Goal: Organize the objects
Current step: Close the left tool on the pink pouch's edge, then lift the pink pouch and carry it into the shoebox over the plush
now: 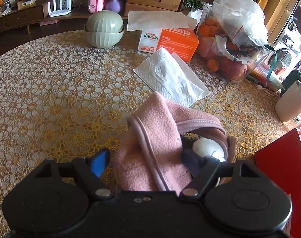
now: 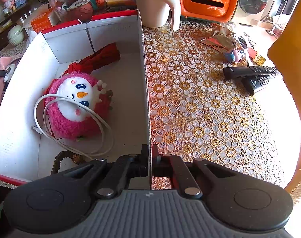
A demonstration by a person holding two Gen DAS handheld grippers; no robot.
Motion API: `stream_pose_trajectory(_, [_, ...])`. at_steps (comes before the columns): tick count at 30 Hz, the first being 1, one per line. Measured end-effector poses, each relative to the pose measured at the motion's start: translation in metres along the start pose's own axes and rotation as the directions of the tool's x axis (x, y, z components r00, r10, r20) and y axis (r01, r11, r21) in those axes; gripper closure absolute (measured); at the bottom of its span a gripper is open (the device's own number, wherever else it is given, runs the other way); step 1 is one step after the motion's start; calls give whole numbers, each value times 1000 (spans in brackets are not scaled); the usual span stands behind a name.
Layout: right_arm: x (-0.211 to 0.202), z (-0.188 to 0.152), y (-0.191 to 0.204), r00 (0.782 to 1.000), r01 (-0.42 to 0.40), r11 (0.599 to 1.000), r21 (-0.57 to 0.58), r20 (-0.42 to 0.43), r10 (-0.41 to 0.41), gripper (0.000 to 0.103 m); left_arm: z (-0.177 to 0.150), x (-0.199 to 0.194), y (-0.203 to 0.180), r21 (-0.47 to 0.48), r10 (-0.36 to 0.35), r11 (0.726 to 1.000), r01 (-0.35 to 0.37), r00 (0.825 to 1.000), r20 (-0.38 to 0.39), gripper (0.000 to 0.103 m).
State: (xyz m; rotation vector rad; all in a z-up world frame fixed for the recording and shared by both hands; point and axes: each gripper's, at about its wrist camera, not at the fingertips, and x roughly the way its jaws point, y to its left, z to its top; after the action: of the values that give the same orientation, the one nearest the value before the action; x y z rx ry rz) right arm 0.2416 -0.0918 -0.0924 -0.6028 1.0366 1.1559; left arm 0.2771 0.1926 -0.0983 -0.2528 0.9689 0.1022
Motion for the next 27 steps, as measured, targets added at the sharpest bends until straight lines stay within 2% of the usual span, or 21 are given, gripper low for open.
stream_pose_trajectory(1, [0, 0, 0, 1000, 0, 1000, 0, 1, 0, 101, 0, -1, -1, 3, -6, 1000, 6, 1000, 3, 33])
stream_pose_trajectory(3, [0, 0, 0, 1000, 1, 1000, 1, 3, -1, 101, -1, -4, -5, 13, -17, 1000, 17, 1000, 7, 49])
stream_pose_trajectory(4, [0, 0, 0, 1000, 1, 1000, 2, 3, -1, 101, -1, -6, -7, 17, -19, 1000, 18, 1000, 12, 53])
stream_pose_trajectory(6, [0, 0, 0, 1000, 1, 1000, 1, 3, -1, 101, -1, -11, -11, 30, -27, 999, 26, 999, 21, 71])
stream_pose_trajectory(9, [0, -1, 0, 1000, 2, 1000, -5, 3, -2, 101, -1, -21, -18, 53, -26, 998, 24, 999, 35, 81])
stream_pose_trajectory(15, [0, -1, 1, 1000, 6, 1000, -17, 7, -6, 101, -3, -46, -43, 125, -28, 992, 22, 998, 52, 89])
stream_pose_trajectory(27, [0, -2, 3, 1000, 8, 999, -33, 15, -8, 101, -12, -129, -107, 294, -84, 955, 32, 983, 166, 90])
